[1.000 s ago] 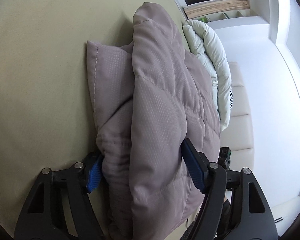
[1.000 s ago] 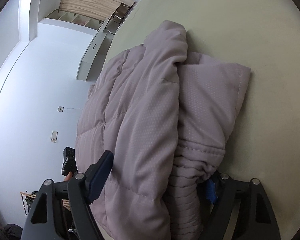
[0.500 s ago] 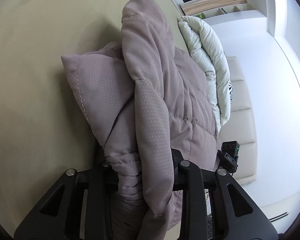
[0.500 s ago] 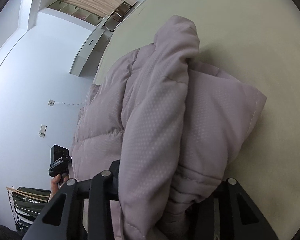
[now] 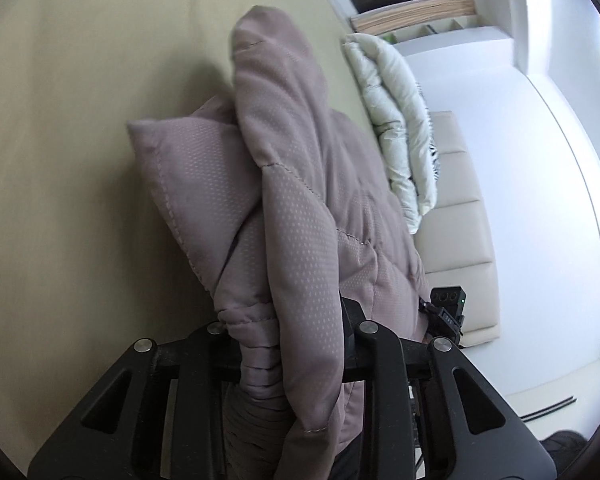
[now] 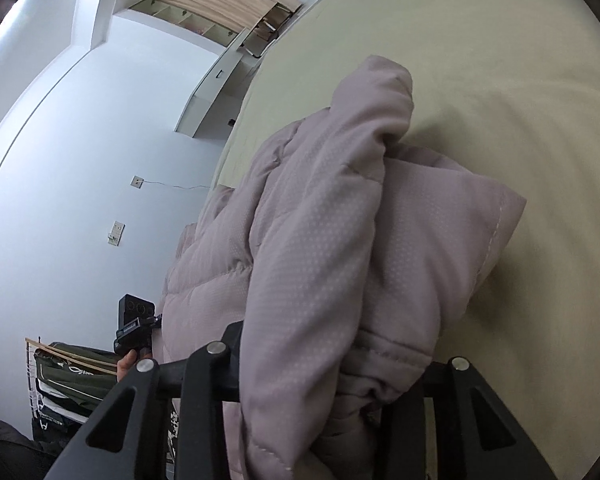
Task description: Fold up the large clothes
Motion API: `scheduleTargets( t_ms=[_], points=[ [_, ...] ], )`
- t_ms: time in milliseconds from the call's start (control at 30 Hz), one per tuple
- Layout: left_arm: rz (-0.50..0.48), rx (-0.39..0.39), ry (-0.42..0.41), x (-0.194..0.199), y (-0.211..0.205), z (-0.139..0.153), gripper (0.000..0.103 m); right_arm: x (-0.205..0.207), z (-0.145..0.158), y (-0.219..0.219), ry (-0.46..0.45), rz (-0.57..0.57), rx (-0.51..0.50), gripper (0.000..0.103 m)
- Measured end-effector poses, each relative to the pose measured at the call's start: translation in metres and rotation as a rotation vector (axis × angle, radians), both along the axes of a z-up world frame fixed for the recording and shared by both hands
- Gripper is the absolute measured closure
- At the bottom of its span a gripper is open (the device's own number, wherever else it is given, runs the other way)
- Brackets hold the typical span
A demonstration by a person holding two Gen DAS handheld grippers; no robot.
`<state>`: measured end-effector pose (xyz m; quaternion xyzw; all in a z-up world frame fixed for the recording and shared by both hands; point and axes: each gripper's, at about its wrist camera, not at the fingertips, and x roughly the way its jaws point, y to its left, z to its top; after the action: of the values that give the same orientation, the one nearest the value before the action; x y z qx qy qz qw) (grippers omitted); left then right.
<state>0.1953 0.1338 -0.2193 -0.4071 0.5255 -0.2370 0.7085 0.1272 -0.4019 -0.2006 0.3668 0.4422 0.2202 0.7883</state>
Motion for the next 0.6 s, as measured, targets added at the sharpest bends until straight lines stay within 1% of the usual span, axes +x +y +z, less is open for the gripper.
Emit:
scheduleTargets(
  t_ms=[33,67,100,133,167,267,333,400,467,533,600],
  points=[
    [0.016,-0.027,0.022,-0.006,0.003,-0.013,0.073,-0.007,-0.016,-0.002,0.017,-0.028,0.016,0.060],
    [0.027,-0.056,0.026,-0.013,0.004,-0.021,0.072,-0.011,-0.032,-0.005,0.027,-0.059,0.045,0.058],
    [0.059,-0.119,0.036,-0.015,0.007,-0.034,0.069,-0.014,-0.046,-0.008,0.026,-0.097,0.093,0.056],
    [0.082,-0.163,0.051,-0.016,0.008,-0.043,0.068,-0.014,-0.054,-0.012,0.017,-0.127,0.130,0.053],
    [0.093,-0.174,0.058,-0.016,0.006,-0.046,0.067,-0.015,-0.060,-0.013,0.006,-0.159,0.147,0.052],
    [0.084,-0.123,0.057,-0.015,0.001,-0.039,0.066,-0.017,-0.060,-0.012,0.007,-0.193,0.124,0.048],
    [0.072,-0.049,0.050,-0.015,-0.003,-0.026,0.063,-0.018,-0.060,-0.015,0.032,-0.201,0.137,0.046],
    [0.081,0.014,0.030,-0.018,-0.003,-0.011,0.063,-0.024,-0.058,-0.018,0.057,-0.233,0.148,0.043],
    [0.096,0.059,0.012,-0.025,-0.004,-0.001,0.062,-0.035,-0.054,-0.026,0.068,-0.286,0.141,0.040],
    [0.111,0.137,-0.006,-0.037,-0.004,0.012,0.058,-0.052,-0.050,-0.033,0.070,-0.334,0.119,0.036],
    [0.121,0.207,-0.034,-0.047,-0.011,0.027,0.058,-0.067,-0.044,-0.038,0.063,-0.376,0.096,0.035]
  ],
)
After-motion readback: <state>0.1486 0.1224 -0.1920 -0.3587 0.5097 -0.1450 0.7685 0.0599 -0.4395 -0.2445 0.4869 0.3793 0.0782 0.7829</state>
